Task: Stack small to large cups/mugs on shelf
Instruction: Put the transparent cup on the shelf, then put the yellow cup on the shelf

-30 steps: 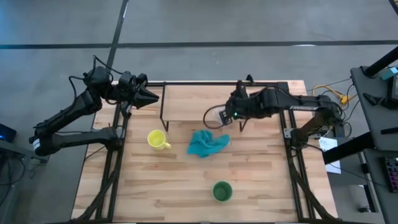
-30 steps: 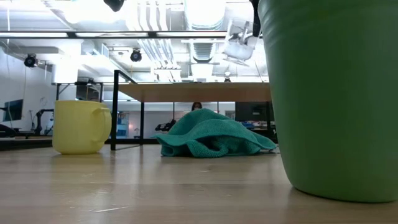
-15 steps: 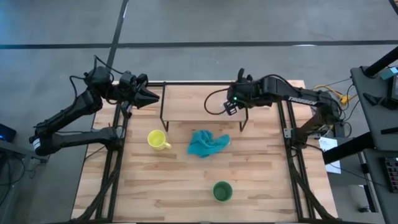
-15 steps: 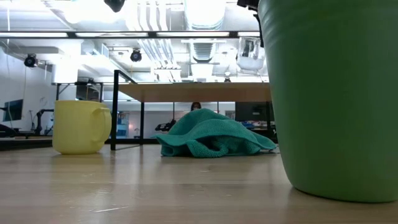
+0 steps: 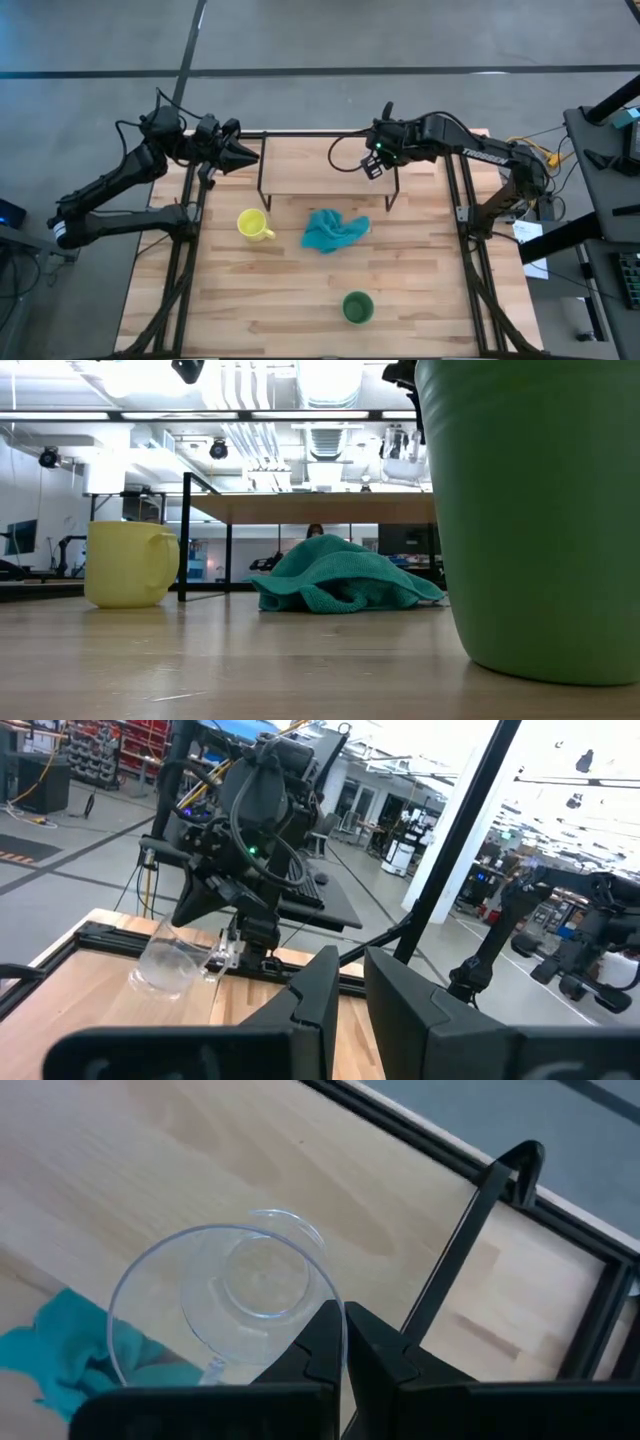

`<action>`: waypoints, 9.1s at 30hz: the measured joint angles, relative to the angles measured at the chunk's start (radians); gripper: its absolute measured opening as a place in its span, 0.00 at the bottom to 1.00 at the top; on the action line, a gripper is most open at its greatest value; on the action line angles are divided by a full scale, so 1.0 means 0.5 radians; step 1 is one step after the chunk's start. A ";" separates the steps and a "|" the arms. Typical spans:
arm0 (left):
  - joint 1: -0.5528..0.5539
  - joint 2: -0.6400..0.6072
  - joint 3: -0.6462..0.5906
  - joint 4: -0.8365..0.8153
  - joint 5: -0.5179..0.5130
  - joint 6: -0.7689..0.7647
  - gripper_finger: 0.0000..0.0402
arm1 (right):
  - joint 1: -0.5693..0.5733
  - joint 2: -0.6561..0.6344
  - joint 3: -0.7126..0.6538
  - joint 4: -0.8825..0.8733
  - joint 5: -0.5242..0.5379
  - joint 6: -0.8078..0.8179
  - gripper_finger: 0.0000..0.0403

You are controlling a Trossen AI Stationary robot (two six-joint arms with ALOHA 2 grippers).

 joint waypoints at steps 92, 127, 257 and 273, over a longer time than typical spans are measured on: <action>0.000 -0.062 0.015 0.032 0.012 -0.572 0.10 | 0.702 0.001 0.546 0.389 -0.499 -0.458 0.20; -0.042 -0.351 -0.011 -0.980 -0.026 -0.494 0.09 | 0.817 0.002 0.177 0.711 -0.504 -0.385 0.22; -0.043 -0.142 -0.655 -1.346 -0.466 -0.343 0.00 | 0.816 0.002 0.142 0.738 -0.333 -0.268 0.34; -0.042 0.213 0.154 -1.630 -0.571 -0.053 0.00 | 0.822 0.398 0.130 1.489 -0.136 -0.371 0.34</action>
